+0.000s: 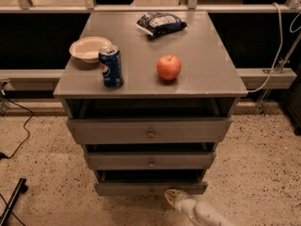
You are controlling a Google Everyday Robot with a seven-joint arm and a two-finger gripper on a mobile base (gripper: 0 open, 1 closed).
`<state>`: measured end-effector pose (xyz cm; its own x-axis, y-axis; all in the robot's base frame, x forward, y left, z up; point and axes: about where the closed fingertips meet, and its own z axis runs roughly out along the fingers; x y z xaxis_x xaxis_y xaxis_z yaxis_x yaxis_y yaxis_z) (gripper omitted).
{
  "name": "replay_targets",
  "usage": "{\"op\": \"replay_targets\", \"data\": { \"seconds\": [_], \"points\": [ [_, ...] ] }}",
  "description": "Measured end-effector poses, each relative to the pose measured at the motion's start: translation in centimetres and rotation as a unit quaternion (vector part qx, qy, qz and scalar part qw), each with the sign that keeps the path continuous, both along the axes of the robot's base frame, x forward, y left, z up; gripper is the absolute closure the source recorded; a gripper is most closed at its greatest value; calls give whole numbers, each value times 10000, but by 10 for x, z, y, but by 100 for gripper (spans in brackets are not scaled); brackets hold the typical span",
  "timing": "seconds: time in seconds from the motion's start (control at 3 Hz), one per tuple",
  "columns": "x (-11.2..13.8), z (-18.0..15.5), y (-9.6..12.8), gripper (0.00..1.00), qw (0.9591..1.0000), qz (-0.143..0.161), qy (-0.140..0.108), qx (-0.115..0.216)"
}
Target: Close bottom drawer
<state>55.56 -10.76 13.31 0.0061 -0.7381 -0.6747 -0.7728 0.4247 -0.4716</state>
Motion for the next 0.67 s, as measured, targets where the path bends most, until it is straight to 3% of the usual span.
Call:
{"op": "replay_targets", "data": {
  "seconds": [0.67],
  "points": [
    [33, -8, 7, 100, 10000, 8, -35, -69]
  ]
}}
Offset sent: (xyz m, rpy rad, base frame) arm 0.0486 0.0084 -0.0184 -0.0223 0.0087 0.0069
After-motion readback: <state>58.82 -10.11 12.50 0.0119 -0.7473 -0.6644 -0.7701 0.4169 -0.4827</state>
